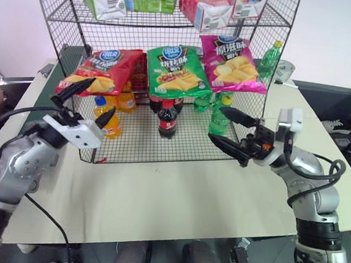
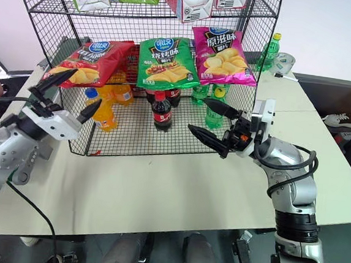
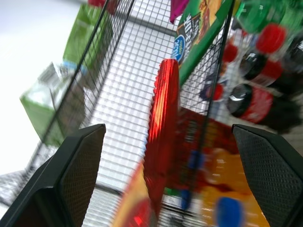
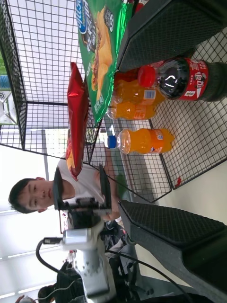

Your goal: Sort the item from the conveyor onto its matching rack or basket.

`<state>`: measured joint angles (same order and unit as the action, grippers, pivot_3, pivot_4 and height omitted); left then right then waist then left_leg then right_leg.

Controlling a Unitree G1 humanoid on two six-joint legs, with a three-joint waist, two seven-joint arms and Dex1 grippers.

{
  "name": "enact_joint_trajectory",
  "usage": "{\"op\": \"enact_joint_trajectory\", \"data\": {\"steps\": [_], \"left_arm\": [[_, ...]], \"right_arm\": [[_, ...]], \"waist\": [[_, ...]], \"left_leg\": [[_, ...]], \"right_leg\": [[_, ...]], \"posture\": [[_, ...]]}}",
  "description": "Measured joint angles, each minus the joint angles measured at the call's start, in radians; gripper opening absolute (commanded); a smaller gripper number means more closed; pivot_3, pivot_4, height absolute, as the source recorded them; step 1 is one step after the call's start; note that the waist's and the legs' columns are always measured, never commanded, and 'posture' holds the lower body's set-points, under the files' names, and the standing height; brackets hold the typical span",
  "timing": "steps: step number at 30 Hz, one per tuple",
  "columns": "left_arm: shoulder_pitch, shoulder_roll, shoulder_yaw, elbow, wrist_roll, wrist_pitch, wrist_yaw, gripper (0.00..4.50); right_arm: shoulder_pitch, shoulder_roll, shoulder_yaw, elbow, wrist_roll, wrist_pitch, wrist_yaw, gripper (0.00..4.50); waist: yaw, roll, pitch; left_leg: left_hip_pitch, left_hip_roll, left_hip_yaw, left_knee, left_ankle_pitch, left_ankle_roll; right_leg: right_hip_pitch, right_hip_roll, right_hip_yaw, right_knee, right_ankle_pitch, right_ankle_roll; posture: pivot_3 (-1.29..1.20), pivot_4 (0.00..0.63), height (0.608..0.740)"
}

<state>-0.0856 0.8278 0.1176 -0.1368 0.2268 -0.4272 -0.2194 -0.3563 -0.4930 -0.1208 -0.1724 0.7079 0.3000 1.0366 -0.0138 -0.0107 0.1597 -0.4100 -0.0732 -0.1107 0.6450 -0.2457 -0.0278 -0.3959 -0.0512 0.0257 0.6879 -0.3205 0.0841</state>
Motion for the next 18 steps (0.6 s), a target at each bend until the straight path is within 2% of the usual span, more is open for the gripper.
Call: {"op": "enact_joint_trajectory", "data": {"steps": [4,7,10,15,18], "left_arm": [[0.121,-0.068,0.035,-0.107,-0.247,0.140,-0.113,4.45],[0.222,-0.071,0.046,-0.200,-0.459,0.255,-0.246,4.45],[0.317,-0.071,0.113,-0.256,-0.619,0.355,-0.329,4.45],[0.371,-0.064,0.296,-0.271,-0.769,0.482,-0.387,4.45],[0.417,-0.064,0.340,-0.277,-0.802,0.524,-0.419,4.45]], "right_arm": [[0.008,-0.019,0.002,-0.004,-0.001,0.007,0.003,4.50],[0.040,-0.056,0.000,-0.005,-0.009,0.007,0.036,4.50],[0.081,-0.097,-0.010,-0.004,-0.010,0.007,0.071,4.50],[0.115,-0.157,-0.052,0.000,-0.012,-0.002,0.114,4.50],[0.128,-0.162,-0.053,-0.001,-0.017,-0.003,0.131,4.50]], "waist": [[0.001,0.000,0.000],[0.004,0.000,0.000],[0.003,0.000,0.000],[0.003,0.000,0.000],[0.003,0.000,0.000]], "left_leg": [[0.000,0.000,0.000,0.001,0.000,0.000],[0.001,0.000,0.000,0.001,0.000,0.000],[0.001,0.000,0.000,0.000,-0.001,0.001],[0.002,0.001,0.000,0.000,-0.001,0.001],[0.002,0.000,0.000,0.000,-0.001,0.002]], "right_leg": [[0.001,0.000,0.000,-0.001,0.000,0.000],[0.003,-0.001,0.000,-0.002,0.000,0.000],[0.003,-0.001,0.000,-0.003,0.000,0.000],[0.004,-0.001,-0.001,-0.003,0.000,0.000],[0.005,-0.001,-0.001,-0.005,0.000,0.000]], "posture": [[0.00,0.150,0.740],[0.00,0.150,0.740],[0.00,0.150,0.740],[0.00,0.150,0.740],[0.00,0.150,0.740]]}}
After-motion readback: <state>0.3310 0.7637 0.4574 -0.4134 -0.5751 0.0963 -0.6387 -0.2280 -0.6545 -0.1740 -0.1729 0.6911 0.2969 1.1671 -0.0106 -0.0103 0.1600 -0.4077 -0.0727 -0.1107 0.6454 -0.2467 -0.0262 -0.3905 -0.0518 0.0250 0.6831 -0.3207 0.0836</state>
